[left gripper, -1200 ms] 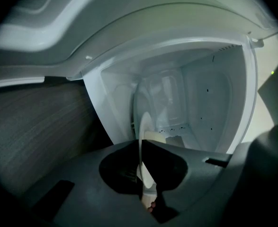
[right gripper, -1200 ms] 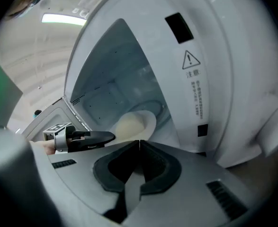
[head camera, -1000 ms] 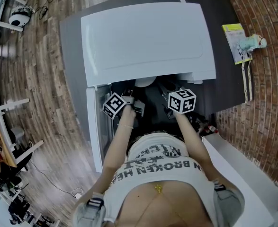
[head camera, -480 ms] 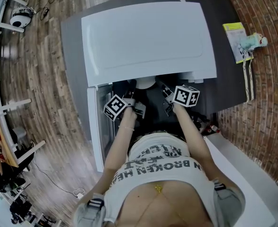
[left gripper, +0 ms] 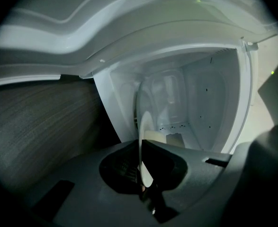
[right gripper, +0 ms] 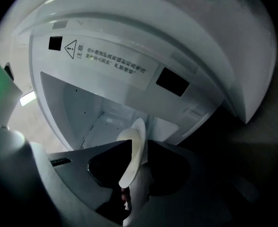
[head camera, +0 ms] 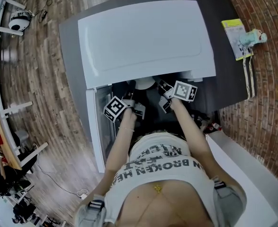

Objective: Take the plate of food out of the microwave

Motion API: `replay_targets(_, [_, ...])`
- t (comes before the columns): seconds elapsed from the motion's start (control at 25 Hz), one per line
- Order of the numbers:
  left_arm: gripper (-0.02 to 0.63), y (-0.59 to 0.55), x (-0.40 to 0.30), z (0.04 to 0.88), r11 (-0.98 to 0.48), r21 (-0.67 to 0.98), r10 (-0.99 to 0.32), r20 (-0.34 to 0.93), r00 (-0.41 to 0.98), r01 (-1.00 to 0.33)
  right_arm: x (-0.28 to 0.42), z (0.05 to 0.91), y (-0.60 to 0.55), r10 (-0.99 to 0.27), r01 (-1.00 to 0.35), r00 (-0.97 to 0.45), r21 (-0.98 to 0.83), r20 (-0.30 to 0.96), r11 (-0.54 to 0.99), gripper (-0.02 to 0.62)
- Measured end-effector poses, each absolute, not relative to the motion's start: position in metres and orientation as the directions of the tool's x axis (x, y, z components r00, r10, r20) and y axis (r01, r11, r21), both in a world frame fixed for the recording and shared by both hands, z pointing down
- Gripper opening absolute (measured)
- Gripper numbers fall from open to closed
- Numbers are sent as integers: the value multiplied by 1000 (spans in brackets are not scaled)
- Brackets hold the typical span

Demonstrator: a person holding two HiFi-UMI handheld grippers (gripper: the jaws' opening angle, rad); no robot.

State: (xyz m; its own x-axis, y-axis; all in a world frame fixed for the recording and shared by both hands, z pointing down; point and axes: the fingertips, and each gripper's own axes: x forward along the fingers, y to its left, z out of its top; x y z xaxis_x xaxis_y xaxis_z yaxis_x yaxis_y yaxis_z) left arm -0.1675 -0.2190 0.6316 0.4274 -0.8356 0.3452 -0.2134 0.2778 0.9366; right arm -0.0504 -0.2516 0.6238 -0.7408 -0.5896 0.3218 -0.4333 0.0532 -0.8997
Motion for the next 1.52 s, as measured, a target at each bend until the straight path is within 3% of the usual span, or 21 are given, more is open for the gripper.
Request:
replay_targets(0.12, [15, -219, -166, 632, 275, 937, -835, 343, 429, -214, -53, 624, -253, -589, -411, -747, -911, 310, 42, 89])
replay_targets(0.24, [15, -218, -166, 633, 273, 937, -835, 343, 431, -216, -52, 628, -253, -598, -429, -732, -902, 326, 33, 40])
replay_targets(1.52, [15, -190, -144, 606, 208, 938, -848, 315, 426, -278, -28, 608, -225, -600, -461, -725, -885, 338, 58, 38])
